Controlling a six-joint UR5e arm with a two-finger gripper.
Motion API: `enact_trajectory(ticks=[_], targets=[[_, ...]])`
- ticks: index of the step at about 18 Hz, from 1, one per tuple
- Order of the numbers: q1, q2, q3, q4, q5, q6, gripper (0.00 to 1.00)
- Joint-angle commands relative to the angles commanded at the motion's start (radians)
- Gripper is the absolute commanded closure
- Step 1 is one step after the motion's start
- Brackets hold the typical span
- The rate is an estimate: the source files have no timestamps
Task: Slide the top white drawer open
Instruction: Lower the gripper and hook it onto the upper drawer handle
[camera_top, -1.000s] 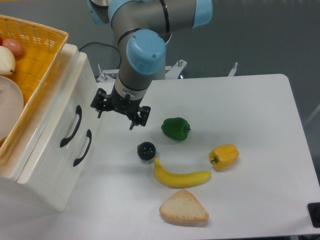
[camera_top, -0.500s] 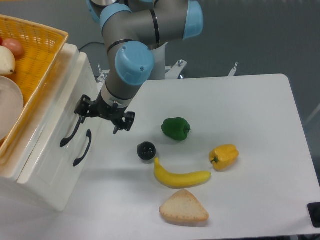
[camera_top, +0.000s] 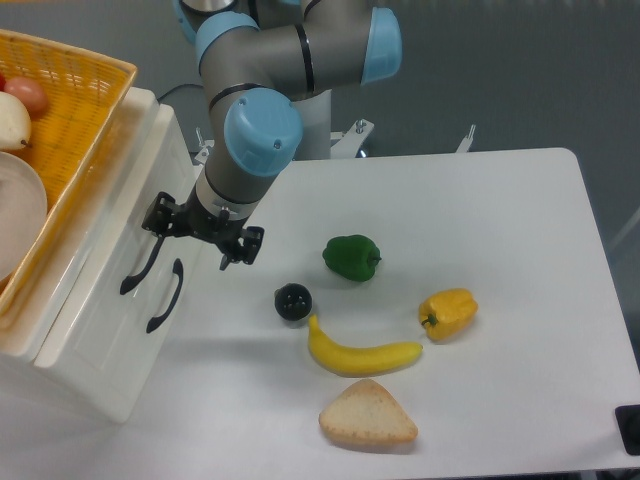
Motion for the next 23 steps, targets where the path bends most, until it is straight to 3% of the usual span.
enact_trajectory(ticks=[23], targets=[[-0.029,-0.017,-0.003,0.005,0.008,0.008,0.0]])
